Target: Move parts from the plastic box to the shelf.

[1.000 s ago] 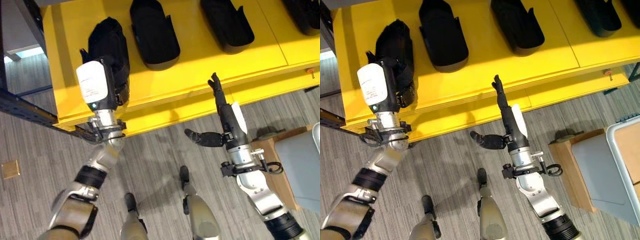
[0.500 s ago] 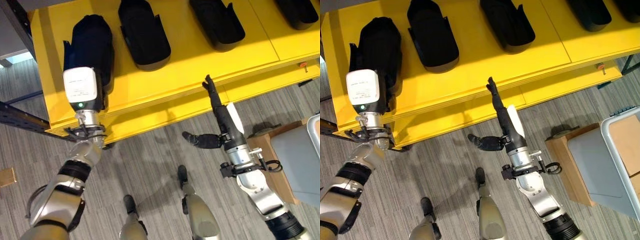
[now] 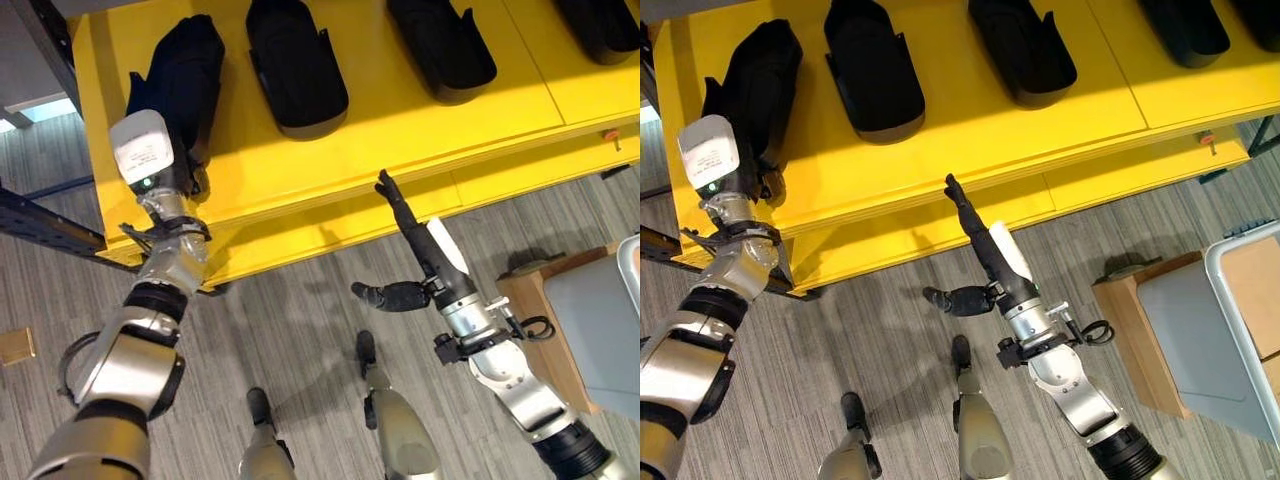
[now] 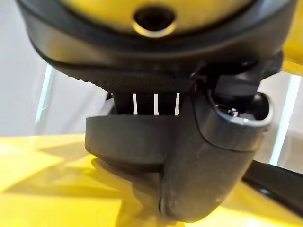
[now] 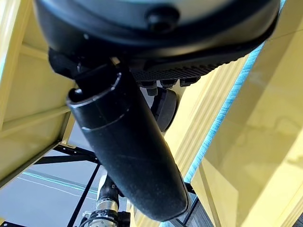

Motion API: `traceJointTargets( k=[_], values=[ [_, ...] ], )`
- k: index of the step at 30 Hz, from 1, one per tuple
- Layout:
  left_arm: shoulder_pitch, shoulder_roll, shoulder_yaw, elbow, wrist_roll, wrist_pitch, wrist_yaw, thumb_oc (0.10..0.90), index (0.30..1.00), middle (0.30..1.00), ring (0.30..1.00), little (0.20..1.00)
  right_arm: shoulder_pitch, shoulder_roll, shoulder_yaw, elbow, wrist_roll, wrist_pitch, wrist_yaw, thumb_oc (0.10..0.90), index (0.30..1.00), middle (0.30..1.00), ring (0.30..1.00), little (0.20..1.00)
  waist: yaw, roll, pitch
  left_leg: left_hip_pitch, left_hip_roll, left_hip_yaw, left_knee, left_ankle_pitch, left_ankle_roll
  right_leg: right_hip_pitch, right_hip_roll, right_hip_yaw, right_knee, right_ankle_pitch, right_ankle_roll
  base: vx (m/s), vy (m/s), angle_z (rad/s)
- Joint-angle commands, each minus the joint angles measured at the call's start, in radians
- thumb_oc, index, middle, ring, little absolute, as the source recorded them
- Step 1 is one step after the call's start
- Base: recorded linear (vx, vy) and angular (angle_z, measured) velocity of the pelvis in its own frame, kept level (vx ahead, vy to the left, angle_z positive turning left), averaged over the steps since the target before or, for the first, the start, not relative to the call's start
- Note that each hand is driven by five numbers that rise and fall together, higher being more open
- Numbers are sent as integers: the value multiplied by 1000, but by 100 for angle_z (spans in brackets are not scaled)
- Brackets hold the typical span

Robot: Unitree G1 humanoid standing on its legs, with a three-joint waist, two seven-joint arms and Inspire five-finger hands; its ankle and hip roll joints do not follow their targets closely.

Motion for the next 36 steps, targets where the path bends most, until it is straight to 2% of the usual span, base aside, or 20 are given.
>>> traceJointTargets(
  k=[1, 6, 7, 13, 22, 36],
  values=[
    [-89, -6, 13, 132, -127, -13, -43, 400, 300, 300, 300, 300, -51, -13, -41, -100, 50, -90, -15, 900, 1000, 1000, 1000, 1000, -17, -25, -42, 21, 44, -6, 57, -25, 15, 12, -109, 28, 162, -151, 103, 0, 0, 0],
    [-107, -27, 56, 158, -244, -29, -44, 400, 300, 300, 300, 300, -41, -17, -33, -99, 58, -86, -11, 900, 1000, 1000, 1000, 1000, -19, -27, -44, 24, 44, -6, 57, -25, 14, 15, -109, 31, 160, -150, 102, 1, 0, 1],
    [-112, -47, 84, 153, -308, -36, -30, 400, 300, 300, 300, 300, -37, -18, -30, -98, 58, -83, -14, 900, 1000, 1000, 1000, 1000, -17, -27, -44, 24, 45, -7, 59, -25, 14, 17, -109, 29, 160, -151, 101, 0, 0, 0],
    [-92, -71, 129, 161, -371, -43, 12, 400, 300, 300, 300, 300, -33, -34, -25, -105, 58, -82, -23, 900, 1000, 1000, 1000, 1000, -11, -30, -42, 24, 46, -13, 62, -25, 13, 23, -110, 22, 158, -152, 98, 0, 0, 0],
    [-41, -102, 209, 134, -494, -91, 85, 400, 300, 300, 300, 300, -31, -50, -11, -102, 59, -85, -43, 900, 1000, 1000, 1000, 1000, -4, -36, -43, 20, 48, -20, 63, -24, 10, 28, -111, 17, 156, -151, 96, -2, -3, 1],
    [-5, -81, 189, 144, -432, -68, 79, 400, 300, 300, 300, 300, -24, -72, -15, -109, 66, -92, -39, 900, 1000, 1000, 1000, 1000, 3, -39, -47, 18, 49, -24, 73, -27, 10, 31, -111, 15, 161, -152, 96, 0, 0, 0]
  ],
)
